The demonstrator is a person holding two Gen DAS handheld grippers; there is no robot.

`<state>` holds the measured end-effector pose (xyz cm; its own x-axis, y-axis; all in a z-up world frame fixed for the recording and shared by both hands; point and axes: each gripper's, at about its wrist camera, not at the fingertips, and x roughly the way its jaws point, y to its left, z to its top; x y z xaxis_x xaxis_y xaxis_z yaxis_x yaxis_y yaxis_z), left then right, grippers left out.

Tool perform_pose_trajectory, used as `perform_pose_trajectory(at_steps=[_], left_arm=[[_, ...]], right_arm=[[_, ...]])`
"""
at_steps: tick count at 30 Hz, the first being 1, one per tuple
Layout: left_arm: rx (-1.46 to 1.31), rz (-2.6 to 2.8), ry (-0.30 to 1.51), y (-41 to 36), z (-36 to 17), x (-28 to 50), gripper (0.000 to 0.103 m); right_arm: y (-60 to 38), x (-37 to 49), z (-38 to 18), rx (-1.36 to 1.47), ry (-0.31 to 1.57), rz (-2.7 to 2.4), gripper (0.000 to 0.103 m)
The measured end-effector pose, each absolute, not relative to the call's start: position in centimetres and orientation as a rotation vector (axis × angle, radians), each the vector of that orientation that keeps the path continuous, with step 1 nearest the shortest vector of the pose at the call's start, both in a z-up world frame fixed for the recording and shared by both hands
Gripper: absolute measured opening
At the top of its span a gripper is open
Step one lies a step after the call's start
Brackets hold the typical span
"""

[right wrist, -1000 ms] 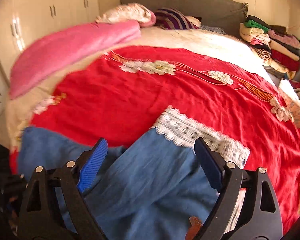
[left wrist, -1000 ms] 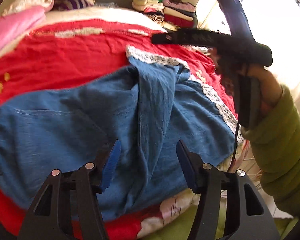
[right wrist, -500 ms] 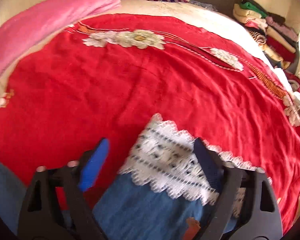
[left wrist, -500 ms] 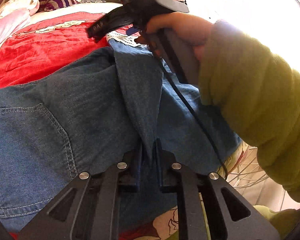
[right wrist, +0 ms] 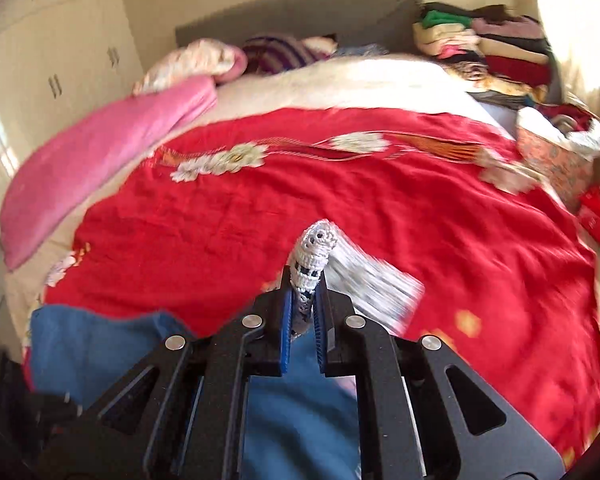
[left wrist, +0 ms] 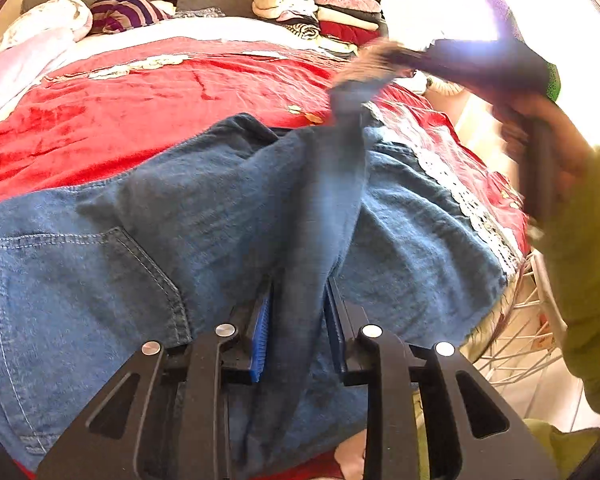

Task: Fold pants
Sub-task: 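Grasp the lace hem with the right gripper while the left gripper pinches the denim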

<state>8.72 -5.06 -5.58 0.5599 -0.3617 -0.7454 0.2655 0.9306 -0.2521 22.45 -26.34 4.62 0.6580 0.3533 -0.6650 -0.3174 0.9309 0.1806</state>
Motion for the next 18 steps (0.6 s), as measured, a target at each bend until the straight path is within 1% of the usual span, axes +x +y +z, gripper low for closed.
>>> perform_pose_trajectory(at_steps=[2,3,4,5,12,18], left_arm=[[-0.120,-0.372,0.896,-4.7,-5.6,9.1,0.023],[-0.117,-0.375,0.887,-4.6,-5.3,9.1,0.019],[-0.115,-0.383,0.880,-4.5,-5.1,8.9,0.008],[-0.113,-0.400,0.867,-4.6,-4.7,8.3,0.004],[-0.043,-0.408,0.826,-4.3,-3.0,6.3,0.003],[0.008,-0.415,0.848,-4.6,-3.6,5.0,0.003]], right_arm=[[-28.8,19.6,5.1,0.059,0.750,0.339,0.005],[-29.6,18.2,5.2,0.054,0.744,0.325,0.005],[-30.2,17.3,5.2,0.055,0.743,0.320,0.005],[-30.9,15.9,5.0,0.061,0.753,0.317,0.005],[-32.2,9.9,2.9,0.091,0.818,0.323,0.005],[-33.2,7.5,0.1,0.128,0.900,0.316,0.005]])
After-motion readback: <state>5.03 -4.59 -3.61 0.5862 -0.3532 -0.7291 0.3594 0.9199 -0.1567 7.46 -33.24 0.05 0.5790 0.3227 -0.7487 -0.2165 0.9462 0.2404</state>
